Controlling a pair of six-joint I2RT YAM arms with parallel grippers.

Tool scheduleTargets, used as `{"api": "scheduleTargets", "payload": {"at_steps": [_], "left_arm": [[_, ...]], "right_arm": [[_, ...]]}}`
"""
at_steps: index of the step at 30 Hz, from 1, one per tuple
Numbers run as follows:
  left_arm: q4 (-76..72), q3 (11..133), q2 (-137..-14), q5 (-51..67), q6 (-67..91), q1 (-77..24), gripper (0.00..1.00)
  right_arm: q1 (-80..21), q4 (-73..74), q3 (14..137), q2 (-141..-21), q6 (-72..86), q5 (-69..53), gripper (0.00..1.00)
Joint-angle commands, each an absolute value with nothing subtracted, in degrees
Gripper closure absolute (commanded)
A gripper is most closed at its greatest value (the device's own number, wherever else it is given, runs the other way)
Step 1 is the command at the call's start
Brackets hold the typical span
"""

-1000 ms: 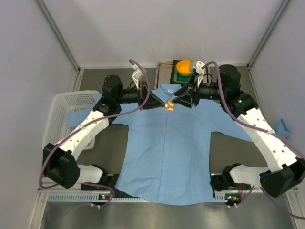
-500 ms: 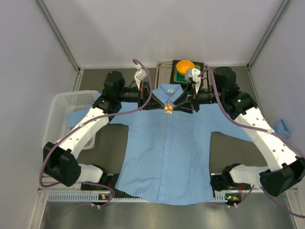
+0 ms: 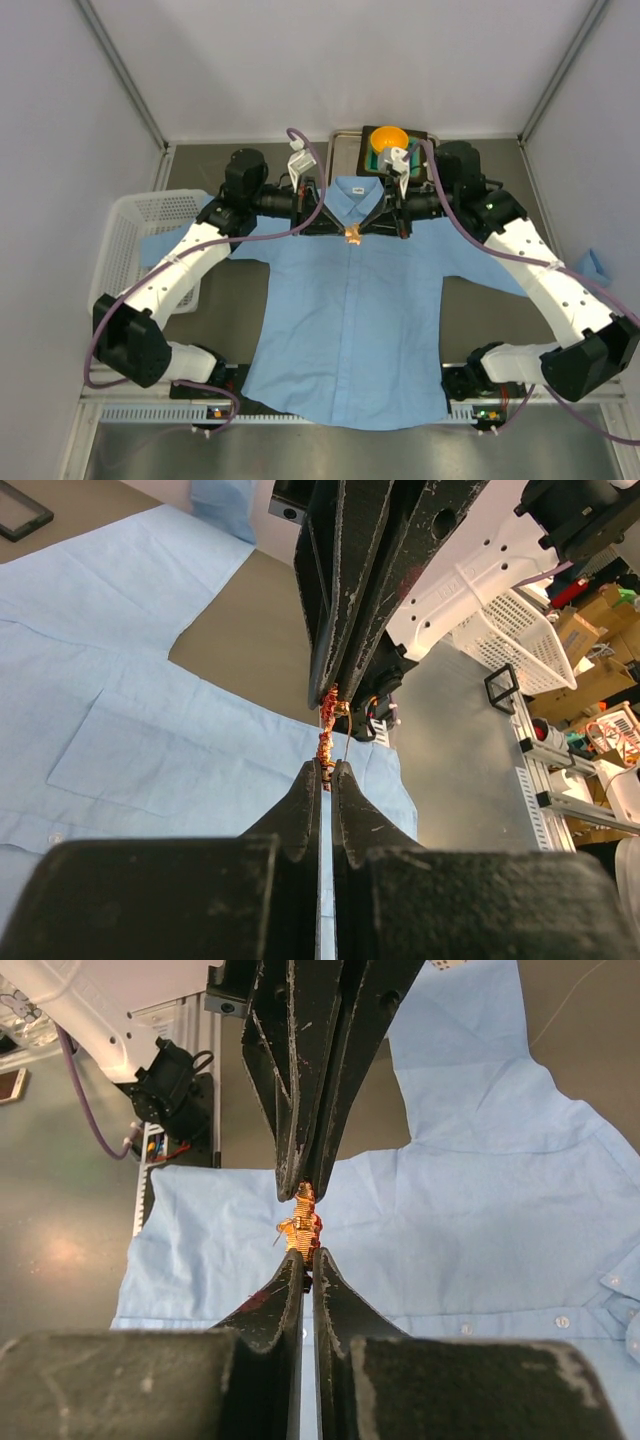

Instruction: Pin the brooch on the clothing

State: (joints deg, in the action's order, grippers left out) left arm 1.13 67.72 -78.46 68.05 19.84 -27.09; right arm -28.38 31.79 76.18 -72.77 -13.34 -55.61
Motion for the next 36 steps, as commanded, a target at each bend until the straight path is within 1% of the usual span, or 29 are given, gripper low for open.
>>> {"api": "scheduleTargets", "payload": {"at_steps": [1,3,4,5,8,9,12,14,17,18,19,20,21,22,23,24,25,26,27,28,30,31,36], "left_arm": [[-2.6,70.6,-78.7,68.8,19.4,-28.2,1.0],[-3.4,70.8,-79.2,69.0,20.0,-28.2,1.0],[-3.4,71.2,-79.4,69.6,20.0,-28.2,1.0],[-3.4,71.5,-79.6,69.8,19.7,-28.2,1.0],[-1.9,72.6,-80.3,70.2,18.4,-28.1,1.0],[-1.5,73.0,-80.5,70.3,18.0,-28.2,1.0],[-0.6,73.3,-80.5,70.5,17.2,-28.2,1.0],[-0.4,73.3,-80.4,70.3,17.0,-28.2,1.0],[-0.4,73.2,-80.3,69.4,17.0,-28.0,1.0],[-1.0,72.8,-80.2,67.0,18.4,-27.3,0.99],[-3.2,72.1,-80.1,66.5,20.6,-26.6,0.86],[-12.1,71.0,-80.1,66.2,27.6,-25.5,0.75],[-16.7,68.6,-79.9,65.2,31.9,-22.6,0.65],[-22.5,67.1,-79.7,61.6,36.1,-20.9,0.5],[-32.9,65.7,-79.6,60.4,44.3,-17.6,0.44],[-38.4,63.1,-79.7,59.1,47.8,-16.2,0.35],[-41.5,62.2,-80.0,57.0,50.3,-15.1,0.27],[-42.7,61.8,-80.0,55.6,52.1,-14.2,0.23],[-41.9,61.3,-80.0,54.6,52.0,-13.5,0.22],[-42.7,60.5,-79.9,52.9,52.4,-13.3,0.22],[-44.3,58.8,-80.0,52.5,53.2,-13.4,0.22],[-44.8,58.5,-80.2,51.6,53.9,-13.5,0.22],[-46.6,59.2,-82.5,46.3,56.3,-16.3,0.27]], "right_arm": [[-30.1,30.0,78.4,-74.1,-12.1,-58.3,1.0],[-30.3,30.1,79.6,-75.6,-9.4,-59.3,1.0],[-30.4,30.1,80.1,-76.1,-7.8,-59.8,0.95],[-30.6,30.1,80.4,-76.7,-7.2,-60.5,0.86],[-30.8,30.1,80.6,-77.3,-7.1,-60.6,0.85],[-30.9,30.1,80.3,-77.4,-7.5,-60.5,0.86],[-30.9,30.1,79.9,-77.4,-8.3,-60.6,0.92],[-30.9,30.2,79.8,-77.5,-8.2,-60.6,1.0],[-30.9,30.0,79.6,-77.3,-8.0,-59.9,1.0],[-30.9,29.8,80.0,-77.3,-7.7,-59.6,1.0],[-30.9,29.5,80.2,-77.6,-6.9,-59.2,1.0],[-30.4,27.8,80.7,-78.2,-5.9,-58.6,1.0],[-30.0,25.9,81.1,-78.6,-4.0,-58.4,1.0],[-29.3,22.7,81.0,-78.8,2.0,-58.2,1.0],[-27.4,15.1,80.8,-79.2,5.8,-57.6,1.0],[-26.2,9.6,79.7,-79.5,10.0,-57.0,1.0],[-25.0,4.4,79.0,-79.7,20.0,-56.4,1.0],[-23.6,-0.3,77.9,-80.0,25.4,-54.3,1.0],[-21.5,-11.3,75.4,-80.0,30.4,-52.5,1.0],[-20.6,-15.1,74.2,-79.9,38.4,-50.6,1.0],[-19.4,-21.4,71.9,-80.1,43.7,-44.8,1.0],[-19.3,-21.9,71.6,-80.2,46.8,-43.3,1.0],[-20.8,-21.9,71.0,-80.3,51.3,-35.8,1.0]]}}
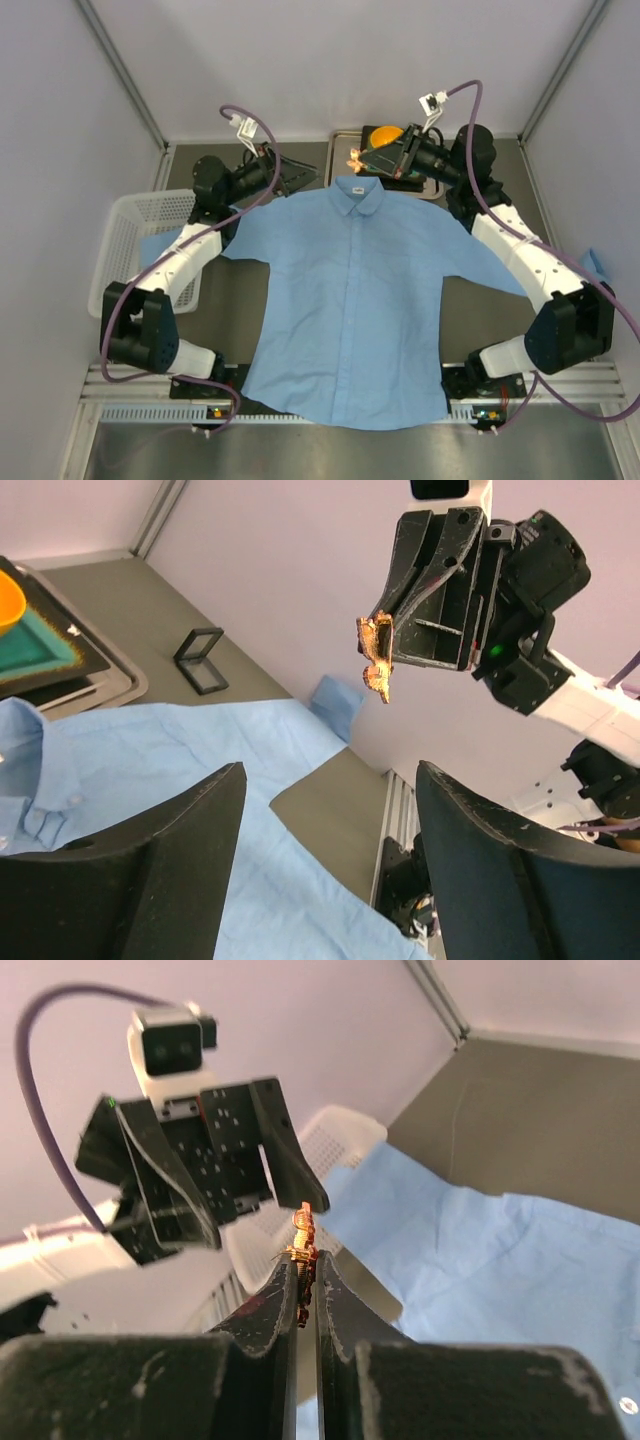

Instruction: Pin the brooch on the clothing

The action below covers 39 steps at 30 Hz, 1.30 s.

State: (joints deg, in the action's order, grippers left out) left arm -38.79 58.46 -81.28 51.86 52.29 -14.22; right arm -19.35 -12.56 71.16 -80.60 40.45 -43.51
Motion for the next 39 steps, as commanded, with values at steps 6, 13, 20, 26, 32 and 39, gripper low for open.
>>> {"api": "scheduleTargets", "payload": {"at_steps": [6,13,20,26,32,39], "left_arm": [[-47.5,61.0,-85.3,43.3,58.4,-21.3,0.35],[-50.8,62.0,-86.5,42.9,61.9,-22.8,0.46],[-53.0,62.8,-88.1,42.7,63.5,-23.6,0.46],[-52.7,63.5,-89.1,41.8,63.9,-23.7,0.54],[-53.3,64.2,-89.7,41.2,64.7,-23.8,0.66],[-51.3,63.4,-89.7,41.7,64.4,-23.7,1.0]], "right_arm": [[-22.3,-22.1,70.7,-80.0,52.5,-33.9,1.0],[-22.9,-22.5,69.6,-79.4,52.1,-34.0,1.0],[-23.4,-24.2,68.8,-79.5,52.6,-34.5,1.0],[-24.2,-25.6,68.0,-79.7,53.0,-34.9,1.0],[-24.7,-26.1,67.1,-79.7,53.1,-34.9,1.0],[-24.7,-26.2,67.3,-80.1,53.2,-34.7,1.0]]}}
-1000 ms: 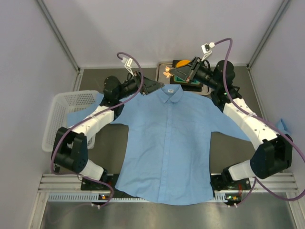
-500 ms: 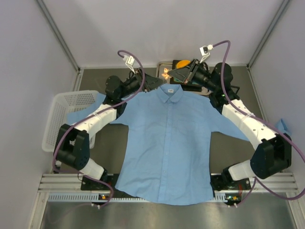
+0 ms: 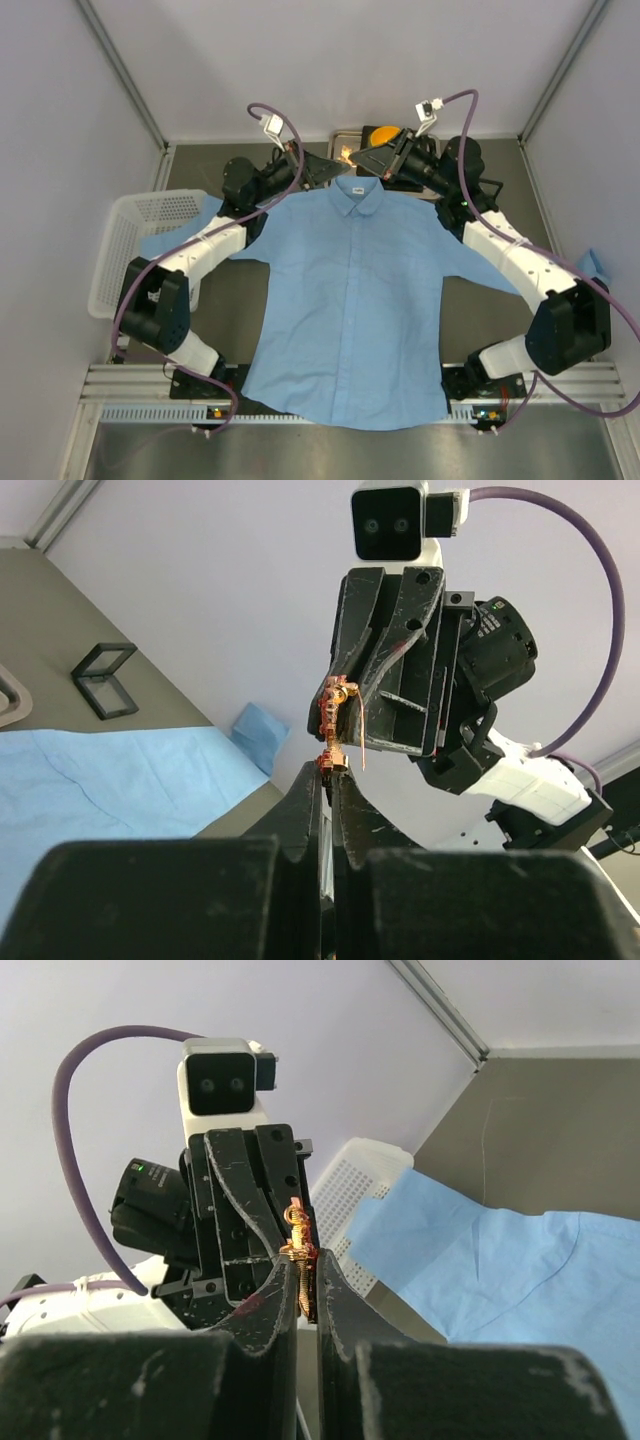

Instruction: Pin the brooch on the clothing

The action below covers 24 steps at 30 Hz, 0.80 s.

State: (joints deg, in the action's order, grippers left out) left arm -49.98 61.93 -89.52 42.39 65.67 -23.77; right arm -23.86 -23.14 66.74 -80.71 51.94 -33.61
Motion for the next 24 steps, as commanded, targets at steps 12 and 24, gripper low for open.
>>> {"api": "scheduleTargets", "payload": {"at_steps": [12,24], "left_arm": [[28.2,78.5,-81.0,6.9,-29.0,-33.0,1.0],[49.3,88.5,-86.3,-1.7,-36.0,-41.3,1.0]], "right_arm": [[-18.0,-3.4,65.7,-72.2,23.9,-42.1,0.16],[-18.1,-0.8,66.4,-75.4,19.4,-47.8,0.17]]}}
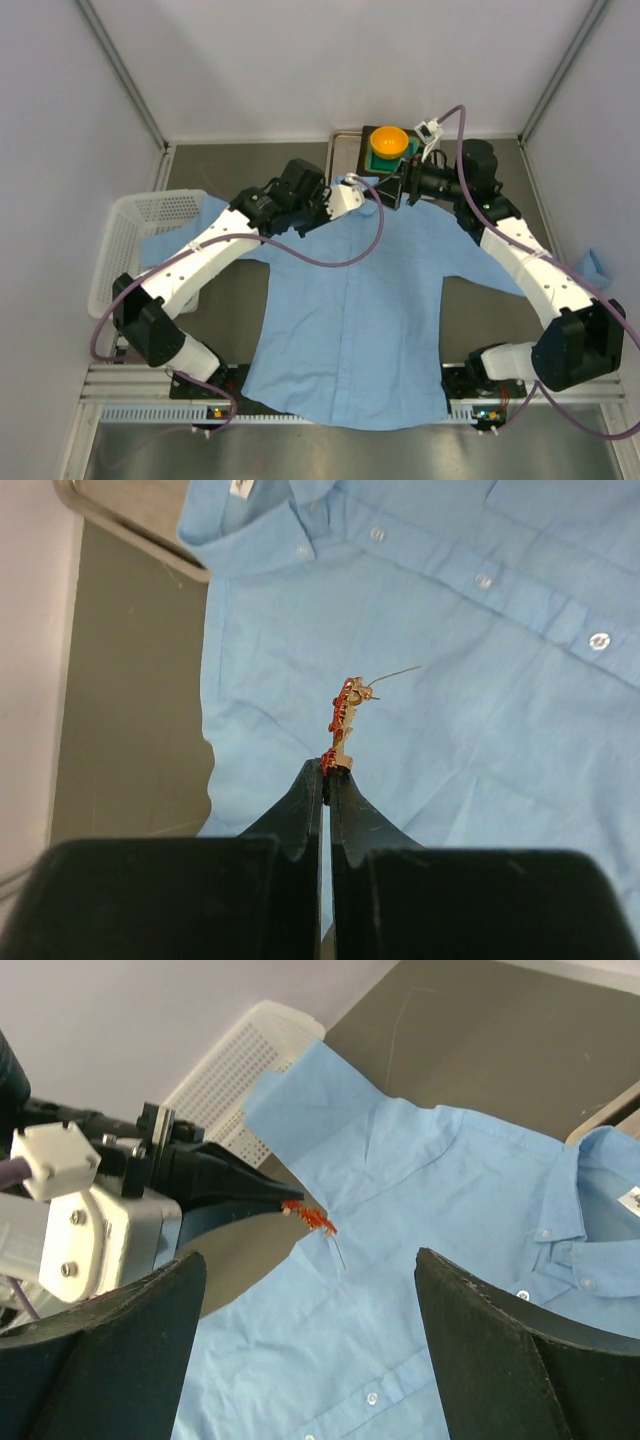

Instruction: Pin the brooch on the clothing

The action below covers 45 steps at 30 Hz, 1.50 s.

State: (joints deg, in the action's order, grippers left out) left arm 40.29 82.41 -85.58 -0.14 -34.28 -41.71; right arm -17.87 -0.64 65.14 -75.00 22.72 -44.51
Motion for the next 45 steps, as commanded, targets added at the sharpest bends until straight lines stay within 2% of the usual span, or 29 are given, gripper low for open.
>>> {"api": "scheduleTargets", "payload": {"at_steps": [1,8,17,33,37,45], "left_arm": [[49.7,88.6,-86.1,-0.1,-35.9,-41.3,1.0],[56.9,93.6,-87.5,17.9,-31.6,-38.7,1.0],[64.1,102.9,-92.4,35.3,-24.0,-32.4,1.0],[63.4,102.7,-91.1,47.3,-21.3,-30.6,1.0],[63.6,102.7,-90.8,49.0,-21.6,-30.6,1.0],[64.2,102.7,-90.8,52.4,-22.2,-30.5,1.0]], "right_arm": [[-18.1,-0.7,66.4,-75.7,19.5,-48.3,0.17],[-18.9,-0.2,66.0,-76.6,15.7,-55.1,0.31],[-22.6,7.5,63.7,-73.5,7.3,-61.9,0.39],[-28.5,12.4,65.1,-73.3,0.3,-58.4,0.43],[-29.0,12.7,65.4,-73.2,-2.5,-57.7,0.5],[-30.2,13.0,66.0,-73.3,-4.4,-55.4,0.53]]}}
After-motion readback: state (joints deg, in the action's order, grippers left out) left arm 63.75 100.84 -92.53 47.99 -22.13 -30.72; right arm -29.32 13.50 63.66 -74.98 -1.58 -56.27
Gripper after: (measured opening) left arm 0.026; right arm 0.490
